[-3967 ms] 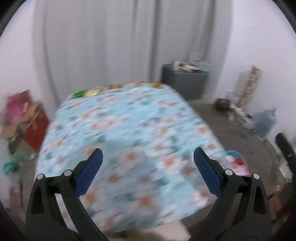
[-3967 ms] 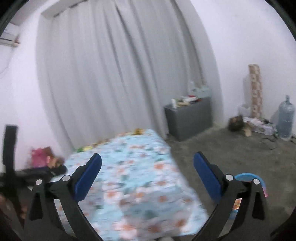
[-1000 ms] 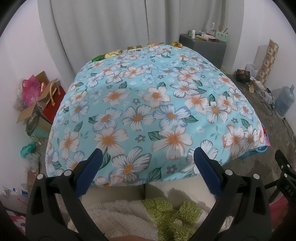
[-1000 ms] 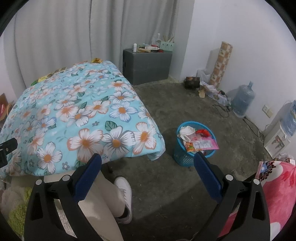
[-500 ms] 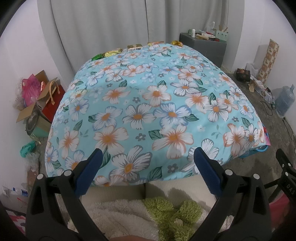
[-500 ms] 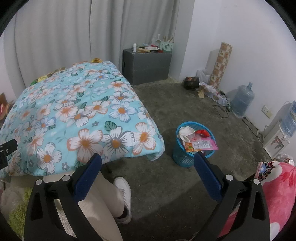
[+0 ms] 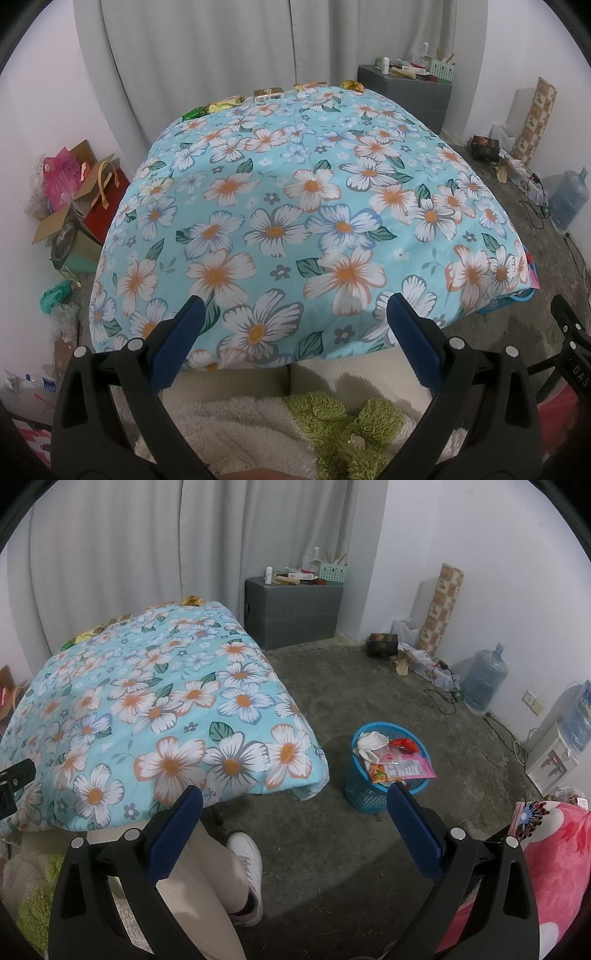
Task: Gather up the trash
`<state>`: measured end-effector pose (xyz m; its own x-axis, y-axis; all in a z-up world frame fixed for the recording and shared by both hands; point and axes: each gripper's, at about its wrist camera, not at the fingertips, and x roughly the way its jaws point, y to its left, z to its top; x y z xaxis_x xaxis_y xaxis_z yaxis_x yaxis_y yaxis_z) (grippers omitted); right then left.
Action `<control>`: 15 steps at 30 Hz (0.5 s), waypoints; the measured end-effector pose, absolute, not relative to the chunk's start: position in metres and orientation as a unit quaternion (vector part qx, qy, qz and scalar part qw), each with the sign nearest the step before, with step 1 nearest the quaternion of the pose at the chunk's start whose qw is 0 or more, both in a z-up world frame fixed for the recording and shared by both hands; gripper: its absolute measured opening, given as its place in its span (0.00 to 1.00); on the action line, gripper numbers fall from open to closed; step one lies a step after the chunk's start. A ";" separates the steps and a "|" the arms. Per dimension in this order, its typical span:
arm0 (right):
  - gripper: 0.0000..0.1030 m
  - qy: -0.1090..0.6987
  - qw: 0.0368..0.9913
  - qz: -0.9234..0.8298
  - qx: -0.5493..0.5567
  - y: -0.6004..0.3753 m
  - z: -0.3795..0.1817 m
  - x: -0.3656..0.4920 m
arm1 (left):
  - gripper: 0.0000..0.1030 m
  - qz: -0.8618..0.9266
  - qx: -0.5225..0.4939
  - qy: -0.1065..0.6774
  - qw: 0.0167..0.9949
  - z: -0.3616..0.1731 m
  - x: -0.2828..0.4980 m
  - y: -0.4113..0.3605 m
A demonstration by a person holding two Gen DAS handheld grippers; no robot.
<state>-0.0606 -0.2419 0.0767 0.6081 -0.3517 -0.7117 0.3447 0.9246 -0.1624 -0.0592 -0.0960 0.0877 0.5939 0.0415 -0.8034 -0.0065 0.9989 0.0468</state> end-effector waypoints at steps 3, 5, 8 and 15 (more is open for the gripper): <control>0.94 0.398 0.897 -0.194 -0.004 -0.242 0.077 -0.061 | 0.92 0.013 0.019 0.450 0.893 0.088 -0.059 -0.096; 0.94 0.398 0.897 -0.194 -0.004 -0.242 0.077 -0.061 | 0.92 0.013 0.020 0.450 0.893 0.088 -0.059 -0.096; 0.94 0.398 0.896 -0.194 -0.004 -0.242 0.077 -0.061 | 0.92 0.013 0.020 0.450 0.893 0.088 -0.059 -0.096; 0.94 0.398 0.897 -0.193 -0.004 -0.243 0.077 -0.061 | 0.92 0.013 0.020 0.450 0.893 0.088 -0.060 -0.095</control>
<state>-0.0606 -0.2434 0.0772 0.6083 -0.3498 -0.7124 0.3433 0.9253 -0.1612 -0.0596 -0.0952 0.0878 0.5945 0.0417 -0.8030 -0.0063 0.9989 0.0472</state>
